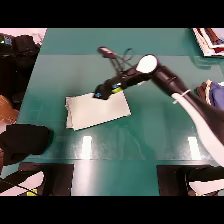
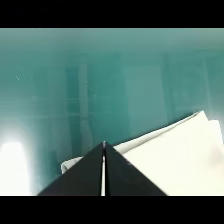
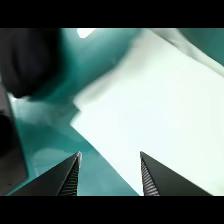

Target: Fold the shirts.

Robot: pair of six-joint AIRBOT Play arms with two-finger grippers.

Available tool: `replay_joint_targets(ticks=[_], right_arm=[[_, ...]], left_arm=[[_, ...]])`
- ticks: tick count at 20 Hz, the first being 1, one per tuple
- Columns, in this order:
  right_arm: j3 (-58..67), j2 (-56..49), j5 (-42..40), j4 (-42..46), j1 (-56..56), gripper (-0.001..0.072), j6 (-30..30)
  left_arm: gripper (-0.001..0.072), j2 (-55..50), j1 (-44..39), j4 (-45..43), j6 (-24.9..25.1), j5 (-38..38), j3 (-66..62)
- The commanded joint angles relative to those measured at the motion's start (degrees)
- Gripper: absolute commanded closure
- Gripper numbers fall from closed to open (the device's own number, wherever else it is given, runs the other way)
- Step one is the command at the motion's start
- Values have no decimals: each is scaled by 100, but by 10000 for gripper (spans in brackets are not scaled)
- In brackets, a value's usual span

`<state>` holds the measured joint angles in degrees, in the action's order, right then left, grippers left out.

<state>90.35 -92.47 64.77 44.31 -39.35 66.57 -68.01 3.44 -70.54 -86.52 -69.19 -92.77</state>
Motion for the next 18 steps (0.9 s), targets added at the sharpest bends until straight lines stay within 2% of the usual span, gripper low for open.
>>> replay_joint_targets(ticks=[1, 2, 3, 6, 10, 12, 16, 17, 18], right_arm=[[-1123, 385, 173, 380, 1207, 247, 251], [-1410, 404, 188, 365, 1530, 151, 251], [-1637, 385, 186, 341, 1821, 86, 251], [-1967, 24, 203, -76, 2317, 83, 249], [-1471, -944, 597, -778, 2035, 88, 240], [-990, -1403, 627, -901, 1665, 130, 243], [-146, -2208, 800, -1923, 1060, 141, 243], [59, -2371, 863, -2100, 953, 212, 240], [219, -2459, 876, -2114, 859, 326, 240]], left_arm=[[683, 28, 28, -13, -2, -81, 0], [682, 28, 28, 7, -2, -66, 0], [682, 26, 28, 31, -2, -57, 0], [682, 26, 28, 133, -2, 4, 2], [682, 4, 28, 199, -2, 57, 42], [682, -24, 28, 203, -2, 50, 42], [682, -33, 28, 205, -2, 0, 42], [682, -33, 28, 212, -2, -7, 42], [682, -33, 28, 262, -4, -17, 42]])
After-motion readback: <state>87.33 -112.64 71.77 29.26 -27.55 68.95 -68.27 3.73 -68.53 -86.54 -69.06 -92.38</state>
